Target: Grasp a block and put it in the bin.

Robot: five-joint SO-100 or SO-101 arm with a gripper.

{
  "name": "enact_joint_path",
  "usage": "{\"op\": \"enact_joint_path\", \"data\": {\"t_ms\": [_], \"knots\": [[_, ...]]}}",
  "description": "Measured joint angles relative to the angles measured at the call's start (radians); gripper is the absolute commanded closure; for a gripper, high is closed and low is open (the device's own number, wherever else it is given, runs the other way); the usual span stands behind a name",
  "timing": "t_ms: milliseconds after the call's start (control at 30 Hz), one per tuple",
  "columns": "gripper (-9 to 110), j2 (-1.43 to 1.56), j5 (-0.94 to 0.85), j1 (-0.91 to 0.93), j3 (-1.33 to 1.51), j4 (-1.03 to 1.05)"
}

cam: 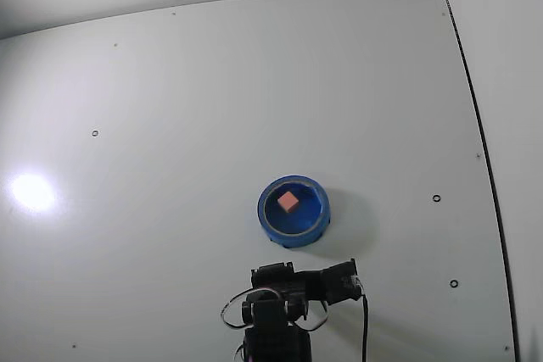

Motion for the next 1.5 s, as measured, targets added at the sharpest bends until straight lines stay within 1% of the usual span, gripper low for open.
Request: {"op": "enact_joint_path", "data": {"t_ms": [500,767,900,1500], "knots": [[101,0.000,-0.005,-0.002,0.000,0.002],[101,0.000,-0.123,0.000,0.000,0.002],[101,0.000,-0.155,0.000,0.000,0.002],[101,0.000,-0.160,0.000,0.000,0.002]]}}
